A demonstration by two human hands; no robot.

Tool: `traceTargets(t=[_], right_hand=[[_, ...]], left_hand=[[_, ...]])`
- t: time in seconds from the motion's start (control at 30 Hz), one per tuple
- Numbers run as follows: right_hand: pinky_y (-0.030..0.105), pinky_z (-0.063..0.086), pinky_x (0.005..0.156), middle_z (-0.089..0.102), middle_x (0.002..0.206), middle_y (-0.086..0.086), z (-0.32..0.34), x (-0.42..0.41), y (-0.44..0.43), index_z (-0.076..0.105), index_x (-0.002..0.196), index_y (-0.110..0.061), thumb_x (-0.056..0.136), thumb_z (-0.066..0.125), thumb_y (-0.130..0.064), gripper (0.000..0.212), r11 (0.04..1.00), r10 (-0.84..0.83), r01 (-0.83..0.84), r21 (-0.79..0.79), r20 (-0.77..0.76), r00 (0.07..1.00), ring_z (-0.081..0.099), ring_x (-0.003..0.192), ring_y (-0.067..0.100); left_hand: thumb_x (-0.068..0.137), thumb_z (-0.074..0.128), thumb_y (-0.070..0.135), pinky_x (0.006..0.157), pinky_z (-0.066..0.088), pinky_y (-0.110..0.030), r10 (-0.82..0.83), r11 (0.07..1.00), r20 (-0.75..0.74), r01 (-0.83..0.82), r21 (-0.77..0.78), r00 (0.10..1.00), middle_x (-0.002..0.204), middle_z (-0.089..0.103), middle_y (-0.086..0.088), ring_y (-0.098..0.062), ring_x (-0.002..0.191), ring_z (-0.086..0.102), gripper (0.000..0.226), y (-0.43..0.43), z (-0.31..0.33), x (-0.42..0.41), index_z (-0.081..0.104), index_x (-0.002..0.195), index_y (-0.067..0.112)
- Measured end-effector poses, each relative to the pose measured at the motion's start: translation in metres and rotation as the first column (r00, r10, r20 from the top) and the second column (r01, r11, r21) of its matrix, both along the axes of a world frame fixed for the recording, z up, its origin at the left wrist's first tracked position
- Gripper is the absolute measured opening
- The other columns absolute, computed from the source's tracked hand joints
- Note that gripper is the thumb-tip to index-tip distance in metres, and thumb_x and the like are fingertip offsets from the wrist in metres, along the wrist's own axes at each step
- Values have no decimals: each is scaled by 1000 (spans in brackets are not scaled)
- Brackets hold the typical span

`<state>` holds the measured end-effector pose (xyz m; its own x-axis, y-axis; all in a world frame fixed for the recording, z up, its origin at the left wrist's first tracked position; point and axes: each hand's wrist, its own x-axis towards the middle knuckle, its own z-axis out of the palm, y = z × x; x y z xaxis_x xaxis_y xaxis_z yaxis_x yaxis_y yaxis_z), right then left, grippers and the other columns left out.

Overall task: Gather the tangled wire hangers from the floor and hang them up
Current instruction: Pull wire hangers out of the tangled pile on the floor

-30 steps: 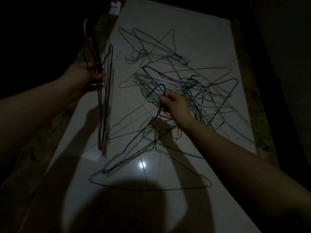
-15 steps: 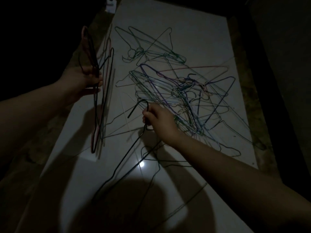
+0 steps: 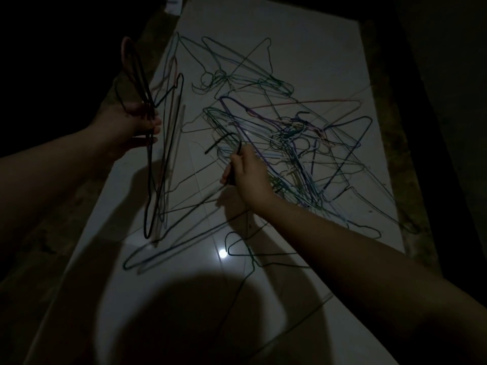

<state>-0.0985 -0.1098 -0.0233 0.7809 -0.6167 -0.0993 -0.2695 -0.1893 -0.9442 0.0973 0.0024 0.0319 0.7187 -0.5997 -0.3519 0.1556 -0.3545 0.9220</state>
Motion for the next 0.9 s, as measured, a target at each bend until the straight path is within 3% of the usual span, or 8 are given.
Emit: traceTargets(t=[0.1, 0.23, 0.37, 0.43, 0.53, 0.67, 0.8, 0.9], right_hand=[[18, 43, 56, 58, 81, 29, -13, -9, 2, 46, 90, -1, 101, 36, -6, 15, 994, 90, -102, -49, -206, 974, 55, 68, 34], [26, 44, 54, 52, 69, 13, -11, 2, -40, 43, 85, -6, 101, 35, -8, 18, 971, -237, 230, -66, -149, 960, 51, 54, 16], [10, 35, 43, 50, 65, 4, 1, -7, 8, 44, 88, -5, 99, 40, -9, 12, 995, 45, -64, -75, -230, 972, 48, 53, 4], [10, 39, 45, 56, 69, 6, -12, -6, -4, 45, 88, -7, 99, 40, -11, 13, 993, -37, 8, -120, -241, 970, 52, 58, 10], [36, 51, 66, 65, 81, 21, -18, -4, -40, 48, 91, -1, 98, 42, -9, 12, 959, -252, 208, -193, -244, 936, 60, 69, 29], [26, 45, 57, 61, 72, 10, -15, -1, -28, 45, 78, -14, 99, 41, -10, 21, 978, -146, 111, -174, -202, 969, 58, 63, 20], [40, 53, 63, 64, 83, 23, -10, 7, -49, 50, 88, 1, 95, 47, -6, 10, 970, -226, 197, -141, -232, 946, 62, 71, 34], [25, 52, 59, 63, 84, 12, -13, 5, -44, 47, 90, -5, 95, 49, -6, 6, 987, -120, 83, -137, -286, 951, 61, 66, 22]], left_hand=[[92, 48, -5, 72, 49, -26, 29, 1000, 0, -29, -4, 1000, 86, 56, 0, -10, 79, 56, 27, 2, -3, 5, 55, 82, 19], [92, 48, -4, 62, 55, -22, 18, 1000, -14, -17, 20, 1000, 84, 56, 0, -10, 77, 56, 26, 5, -10, 10, 55, 83, 20], [92, 48, -3, 57, 55, -16, 17, 1000, -30, -16, 22, 999, 85, 56, 1, -9, 77, 56, 27, 3, -13, 11, 55, 84, 21], [92, 48, -3, 56, 54, -14, 24, 1000, -27, -24, 18, 999, 86, 57, 2, -8, 78, 56, 26, 2, -14, 12, 55, 84, 20], [92, 48, -4, 57, 55, -15, -1, 1000, -20, 2, 17, 1000, 85, 57, 1, -9, 77, 57, 25, 0, -17, 10, 56, 84, 19], [92, 49, -2, 59, 54, -15, -34, 999, 9, 33, 24, 999, 83, 58, 1, -6, 71, 59, 25, 2, -17, 12, 56, 83, 20], [91, 49, -5, 61, 56, -18, -46, 999, 4, 46, 12, 999, 66, 66, 8, -2, 62, 64, 26, 6, -21, 13, 57, 82, 19], [91, 49, -6, 70, 52, -28, -28, 999, 13, 27, 35, 1000, 80, 61, 1, -10, 74, 59, 28, 5, -21, 13, 56, 83, 20]])
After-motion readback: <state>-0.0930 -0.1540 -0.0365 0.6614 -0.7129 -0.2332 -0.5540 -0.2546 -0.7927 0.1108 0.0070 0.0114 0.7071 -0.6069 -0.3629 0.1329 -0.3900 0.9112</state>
